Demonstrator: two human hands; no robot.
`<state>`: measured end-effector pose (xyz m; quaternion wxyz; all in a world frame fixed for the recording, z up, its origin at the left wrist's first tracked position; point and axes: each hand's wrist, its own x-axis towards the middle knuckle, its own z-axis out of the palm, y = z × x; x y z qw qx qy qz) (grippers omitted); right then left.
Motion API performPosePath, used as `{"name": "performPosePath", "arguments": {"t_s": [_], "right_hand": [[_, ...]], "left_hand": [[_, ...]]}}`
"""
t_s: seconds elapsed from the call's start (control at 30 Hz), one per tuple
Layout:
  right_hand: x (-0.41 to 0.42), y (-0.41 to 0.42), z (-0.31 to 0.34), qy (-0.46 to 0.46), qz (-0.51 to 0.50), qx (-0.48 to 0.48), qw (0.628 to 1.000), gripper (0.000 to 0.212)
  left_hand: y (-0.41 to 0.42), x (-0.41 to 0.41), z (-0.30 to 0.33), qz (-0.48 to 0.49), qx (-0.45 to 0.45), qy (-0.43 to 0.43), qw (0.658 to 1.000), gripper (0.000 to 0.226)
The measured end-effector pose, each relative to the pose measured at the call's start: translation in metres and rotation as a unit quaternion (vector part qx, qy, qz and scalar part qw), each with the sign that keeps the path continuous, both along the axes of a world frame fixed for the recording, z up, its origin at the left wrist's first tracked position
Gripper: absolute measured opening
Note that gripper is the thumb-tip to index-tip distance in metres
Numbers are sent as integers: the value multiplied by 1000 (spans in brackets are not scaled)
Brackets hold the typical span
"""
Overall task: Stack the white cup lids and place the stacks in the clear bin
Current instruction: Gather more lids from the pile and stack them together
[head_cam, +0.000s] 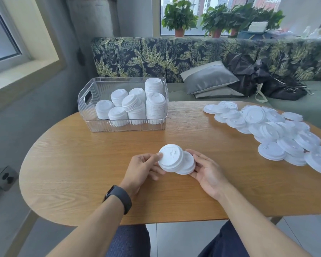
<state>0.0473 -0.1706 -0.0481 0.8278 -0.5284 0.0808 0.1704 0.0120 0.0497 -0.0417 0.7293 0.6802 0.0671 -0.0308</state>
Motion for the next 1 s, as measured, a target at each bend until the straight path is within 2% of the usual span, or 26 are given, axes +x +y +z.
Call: {"name": "performPosePath", "arguments": {"t_s": [0.23, 0.83, 0.9, 1.0], "right_hand": [[0, 3, 1, -5, 10, -19, 1000, 29], [-2, 1, 1, -24, 23, 10, 999, 21], [-3, 3, 2, -33, 27, 0, 999, 30], [-6, 5, 2, -59, 38, -44, 997, 55]], "left_hand": [[-5, -4, 6, -38, 41, 5, 998, 31], [-8, -1, -2, -15, 66, -10, 998, 25], [-8, 0, -5, -5, 64, -9, 998, 24], [-9, 1, -7, 3, 62, -12, 998, 24]]}}
